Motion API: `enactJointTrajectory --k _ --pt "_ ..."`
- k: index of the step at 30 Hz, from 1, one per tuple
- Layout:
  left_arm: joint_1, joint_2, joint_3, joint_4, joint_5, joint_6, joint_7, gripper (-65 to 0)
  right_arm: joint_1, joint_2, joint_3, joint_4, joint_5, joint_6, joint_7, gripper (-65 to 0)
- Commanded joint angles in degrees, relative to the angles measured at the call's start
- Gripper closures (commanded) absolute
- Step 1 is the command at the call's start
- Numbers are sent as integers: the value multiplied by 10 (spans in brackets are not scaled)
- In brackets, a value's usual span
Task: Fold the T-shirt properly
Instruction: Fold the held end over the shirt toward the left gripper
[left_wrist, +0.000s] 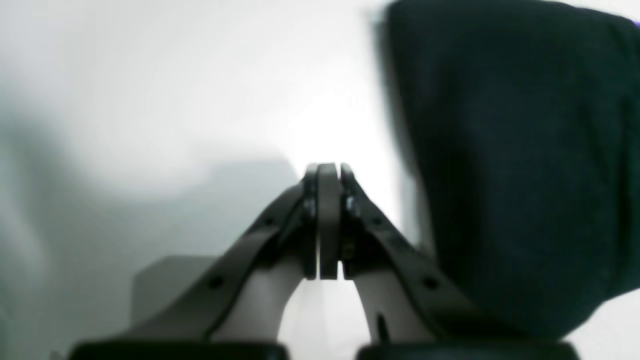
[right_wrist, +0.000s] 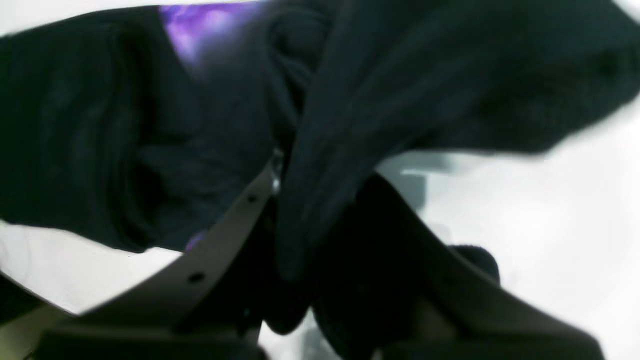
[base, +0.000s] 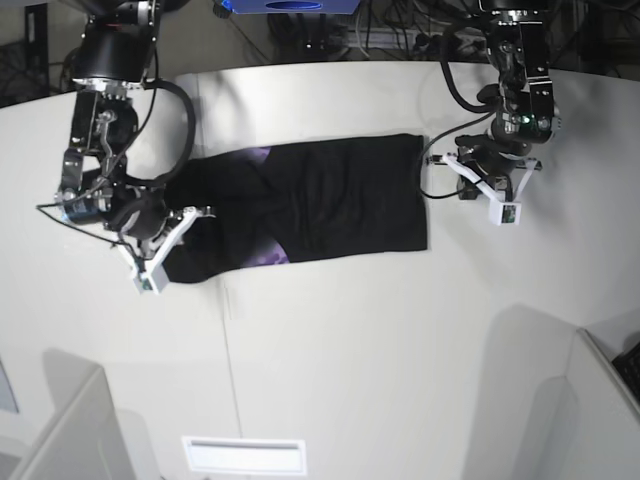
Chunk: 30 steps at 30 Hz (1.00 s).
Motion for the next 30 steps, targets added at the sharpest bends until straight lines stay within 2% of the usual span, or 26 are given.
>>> enactJointTrajectory --k 1,6,11,17,19,23,28,30 --pt "1 -18 -13 13 -7 -5 0 0 6 -6 -5 17 9 -1 10 0" --pt "21 -44 -48 24 -8 -5 14 0 -4 -47 -13 63 7 -2 -2 0" --pt "36 -52 -89 28 -4 -5 14 0 -3 -84 -14 109 7 -2 -33 0" --pt "52 -60 -99 32 -4 -5 14 0 -3 -122 -15 129 7 -3 -46 0" --pt "56 -63 -99 32 -4 -5 14 0 -4 -133 -24 129 7 -20 -46 0" --pt "72 -81 -100 35 -4 -5 14 0 -5 -139 -87 130 7 -71 -36 0" --pt "86 -97 -103 36 -4 -5 14 0 -4 -136 -149 126 7 -134 14 0" --pt "94 -96 -122 37 -7 -5 14 0 -3 -135 -172 125 7 -148 26 0"
